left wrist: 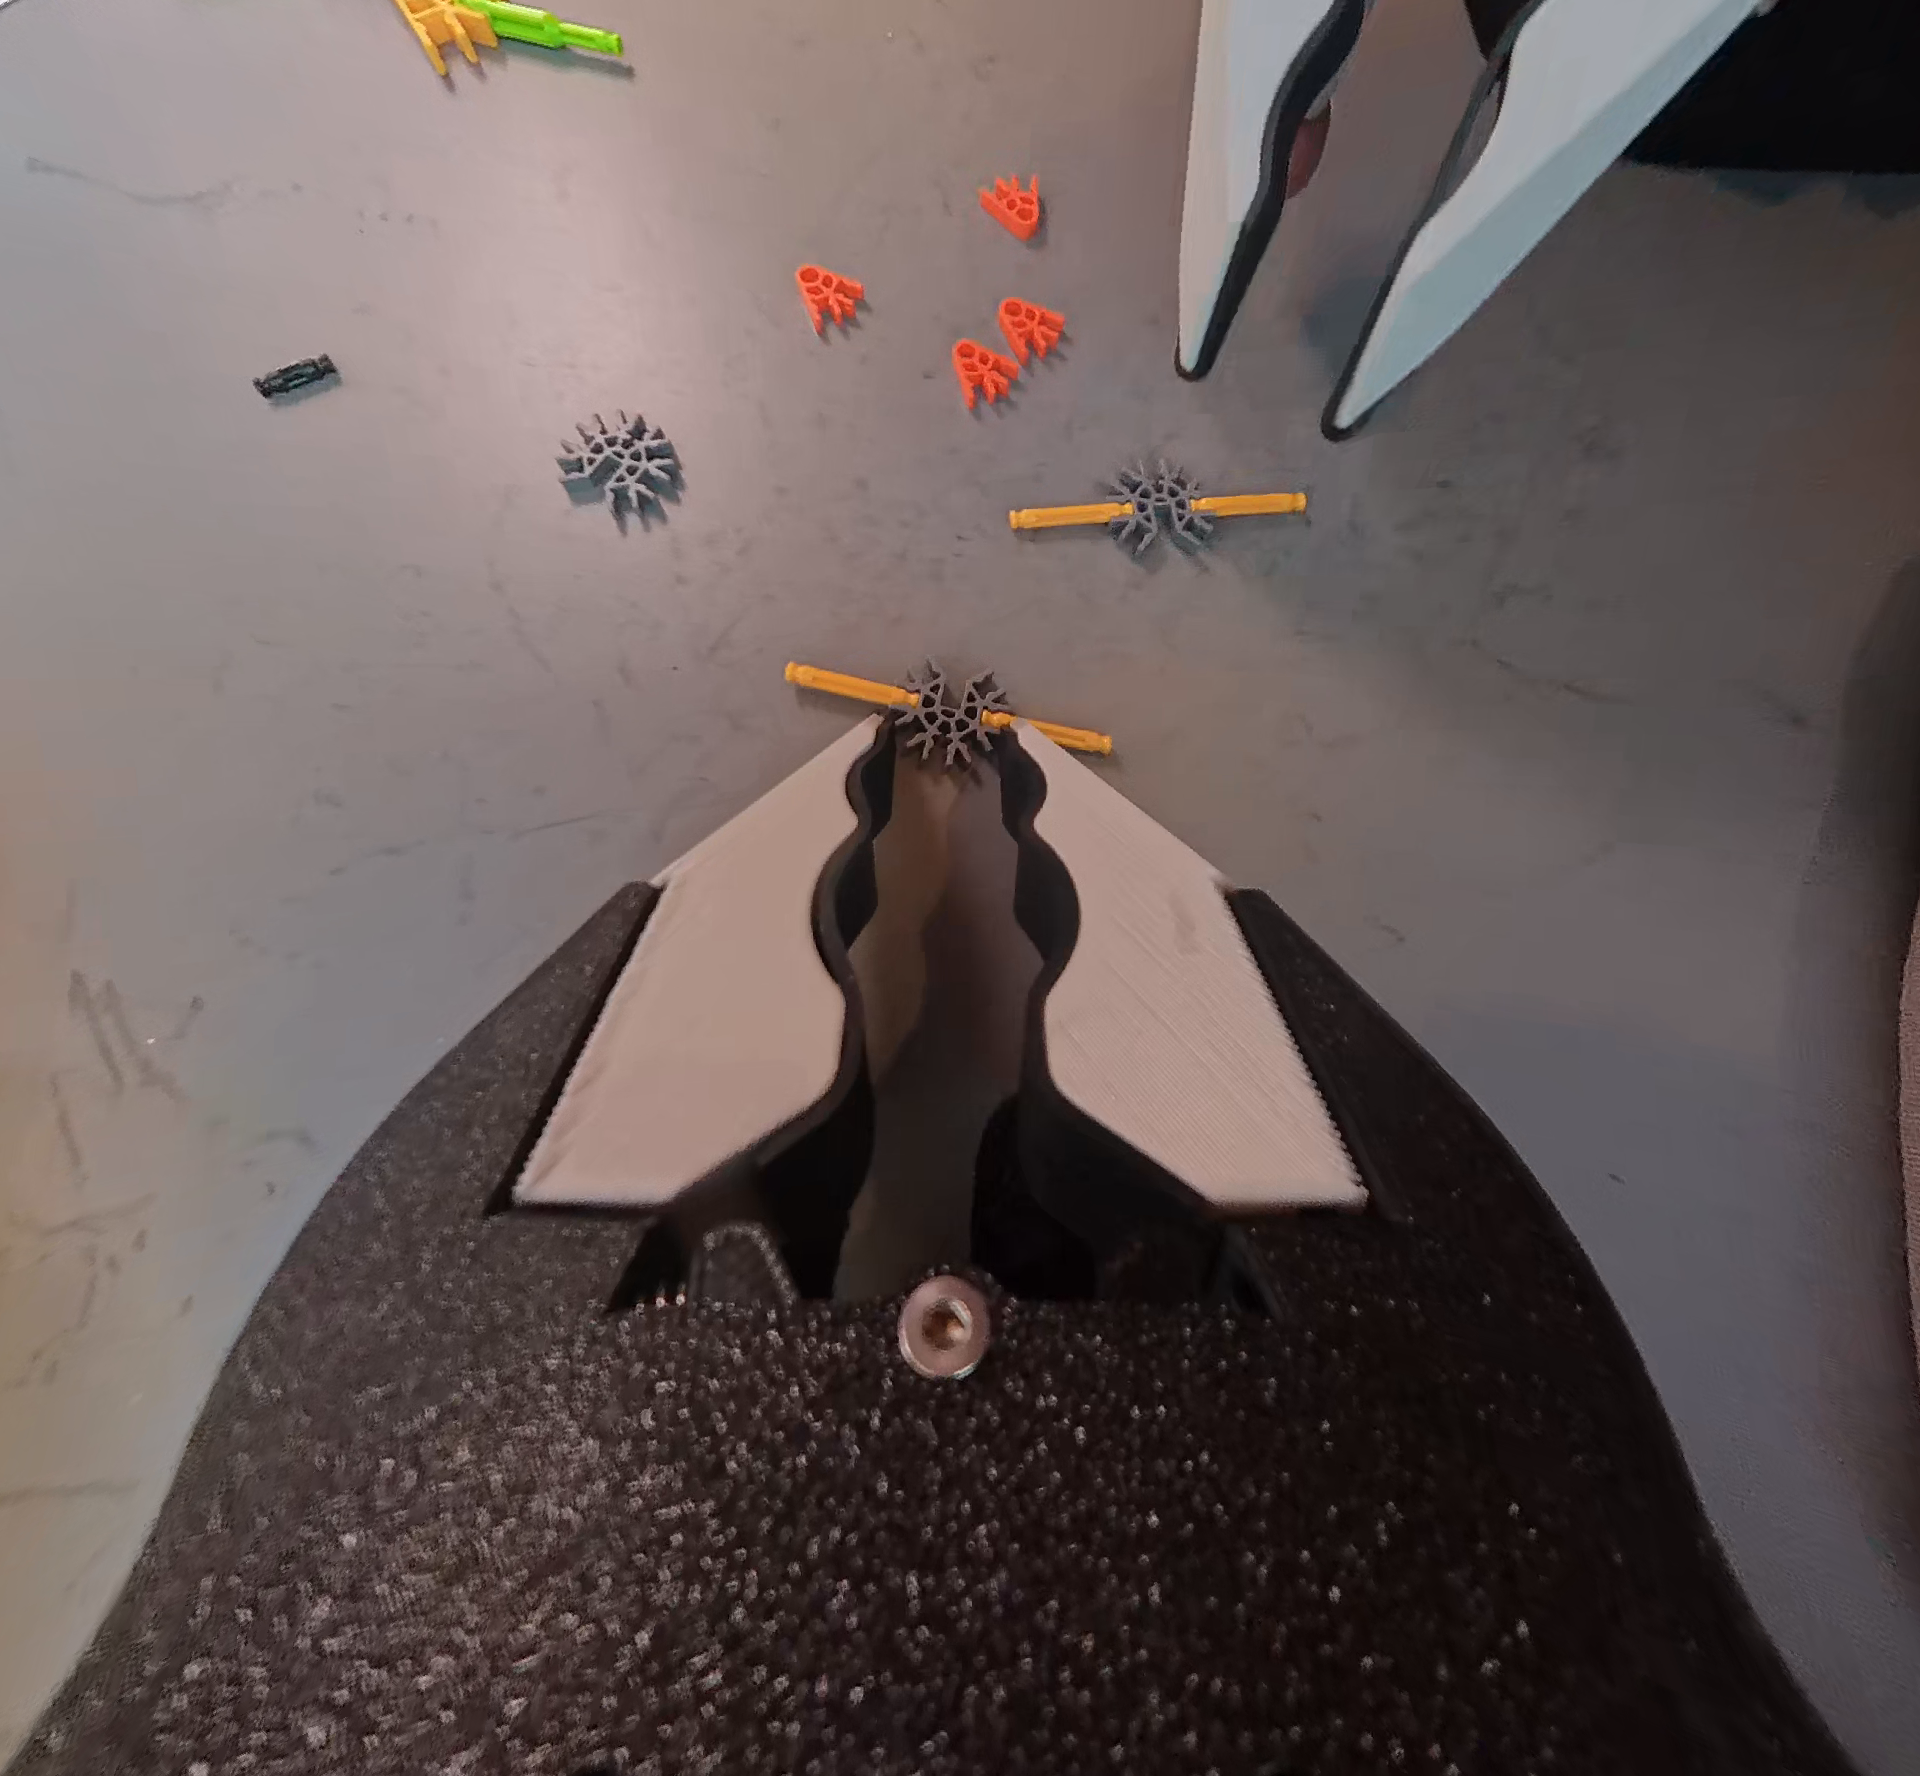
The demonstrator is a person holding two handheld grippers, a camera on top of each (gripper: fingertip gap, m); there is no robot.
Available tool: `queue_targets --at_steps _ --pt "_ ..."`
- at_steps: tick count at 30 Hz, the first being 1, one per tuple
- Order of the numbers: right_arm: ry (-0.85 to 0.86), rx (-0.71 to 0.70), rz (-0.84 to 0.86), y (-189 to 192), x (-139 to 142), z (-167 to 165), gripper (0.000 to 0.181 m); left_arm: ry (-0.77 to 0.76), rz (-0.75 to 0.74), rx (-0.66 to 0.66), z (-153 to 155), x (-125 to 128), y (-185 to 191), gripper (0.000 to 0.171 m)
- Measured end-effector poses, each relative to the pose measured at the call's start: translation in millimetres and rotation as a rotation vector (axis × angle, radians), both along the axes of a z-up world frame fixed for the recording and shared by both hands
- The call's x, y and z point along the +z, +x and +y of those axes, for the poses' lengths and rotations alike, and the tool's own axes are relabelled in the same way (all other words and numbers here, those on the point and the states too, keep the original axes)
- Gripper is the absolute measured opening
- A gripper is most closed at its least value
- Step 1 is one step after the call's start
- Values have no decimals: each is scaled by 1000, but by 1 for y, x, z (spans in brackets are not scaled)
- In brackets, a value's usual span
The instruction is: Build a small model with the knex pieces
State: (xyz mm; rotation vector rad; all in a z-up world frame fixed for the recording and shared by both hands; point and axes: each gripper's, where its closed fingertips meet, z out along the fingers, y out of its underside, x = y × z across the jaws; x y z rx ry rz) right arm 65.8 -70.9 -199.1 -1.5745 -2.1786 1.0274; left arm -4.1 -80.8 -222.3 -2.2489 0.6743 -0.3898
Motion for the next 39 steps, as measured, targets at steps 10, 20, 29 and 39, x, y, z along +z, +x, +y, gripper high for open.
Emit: queue_targets --at_steps 10,20,29,39 --pt "155 214 38 -2 -17 9 23 21 -4 76 8 3 -21 22" --pt "170 125 -47 -15 -22 -2 18 55 -42 74 10 11 -18 22" --pt "118 92 -39 -19 -21 2 32 17 -42 94 9 6 -21 28" --pt "170 10 -84 -29 -24 2 19 -13 -59 79 6 1 -16 22"
